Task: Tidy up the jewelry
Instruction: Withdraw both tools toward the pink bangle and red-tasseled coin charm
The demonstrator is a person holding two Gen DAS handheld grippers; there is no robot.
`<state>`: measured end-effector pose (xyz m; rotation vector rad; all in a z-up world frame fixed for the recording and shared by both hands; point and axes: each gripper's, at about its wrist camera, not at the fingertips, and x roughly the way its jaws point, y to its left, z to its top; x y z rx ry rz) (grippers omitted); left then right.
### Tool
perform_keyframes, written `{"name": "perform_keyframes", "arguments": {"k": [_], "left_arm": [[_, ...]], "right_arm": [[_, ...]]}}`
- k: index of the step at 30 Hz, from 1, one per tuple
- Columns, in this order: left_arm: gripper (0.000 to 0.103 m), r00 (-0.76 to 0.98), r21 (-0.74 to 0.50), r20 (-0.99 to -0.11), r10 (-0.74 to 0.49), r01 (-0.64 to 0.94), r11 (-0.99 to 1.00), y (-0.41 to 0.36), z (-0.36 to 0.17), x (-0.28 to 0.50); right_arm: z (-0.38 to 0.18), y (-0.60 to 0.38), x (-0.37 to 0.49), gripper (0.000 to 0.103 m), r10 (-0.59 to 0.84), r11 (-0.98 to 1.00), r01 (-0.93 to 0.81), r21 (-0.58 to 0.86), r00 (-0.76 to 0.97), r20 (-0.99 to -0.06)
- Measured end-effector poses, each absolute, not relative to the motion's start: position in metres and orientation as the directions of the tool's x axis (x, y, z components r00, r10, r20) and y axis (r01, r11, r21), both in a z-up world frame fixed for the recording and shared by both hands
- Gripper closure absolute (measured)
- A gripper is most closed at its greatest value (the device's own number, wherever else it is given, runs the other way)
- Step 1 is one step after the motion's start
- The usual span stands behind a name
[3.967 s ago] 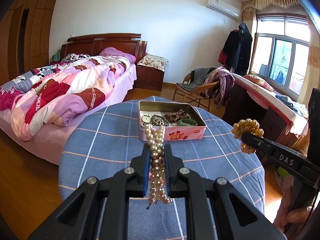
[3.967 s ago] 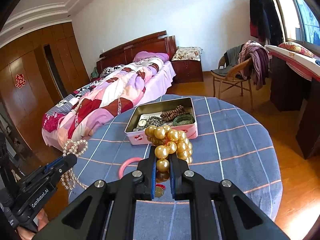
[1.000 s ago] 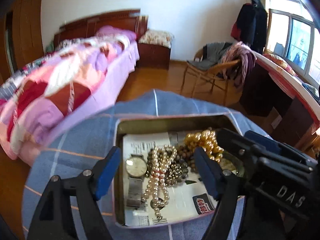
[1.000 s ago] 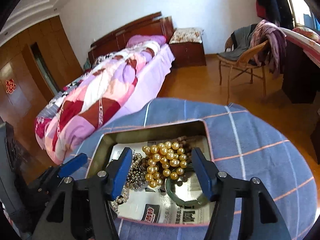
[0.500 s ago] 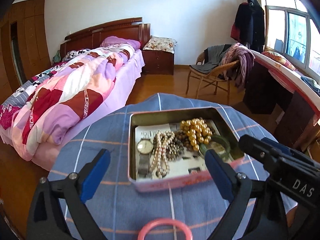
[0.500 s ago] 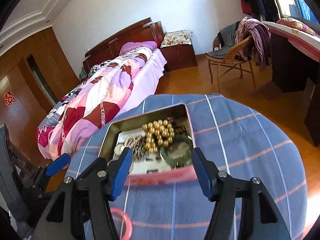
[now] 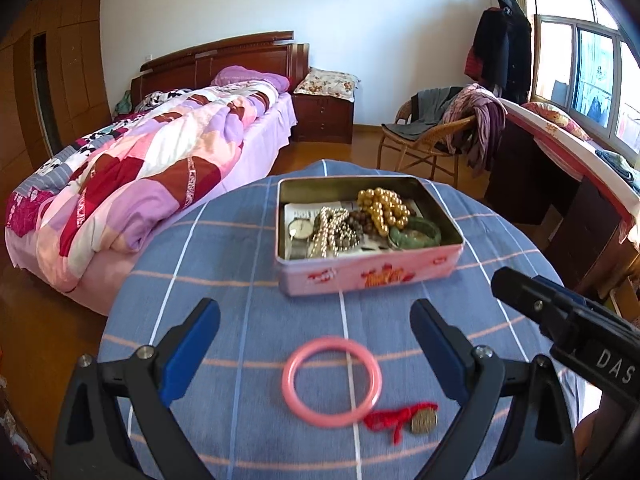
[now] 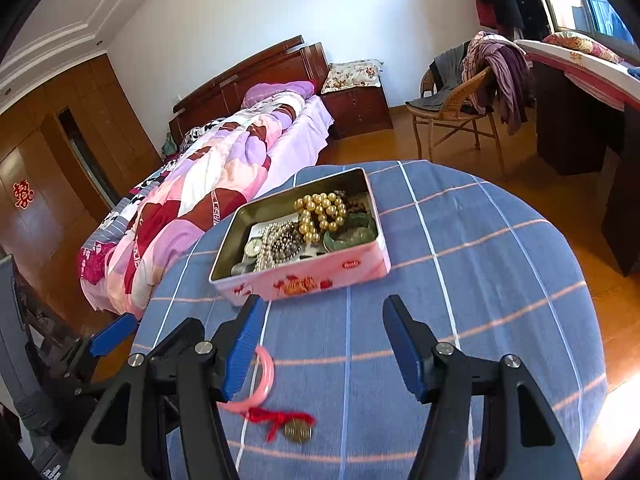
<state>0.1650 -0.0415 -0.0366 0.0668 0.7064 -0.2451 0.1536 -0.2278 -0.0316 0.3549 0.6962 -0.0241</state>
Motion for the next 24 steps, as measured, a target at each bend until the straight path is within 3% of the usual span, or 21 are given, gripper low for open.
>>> {"name": "perform_keyframes", "arguments": {"k": [24], "left_arm": [[0.005,0.707,-0.016,-0.687,-0.166,0.214,0.977,0.007,-0.077,0.102]], "right_arm": [[-0.069,-0.208,0.094,0.041,0.086,0.966,0.107,0.234,0.723,-0.686]]}}
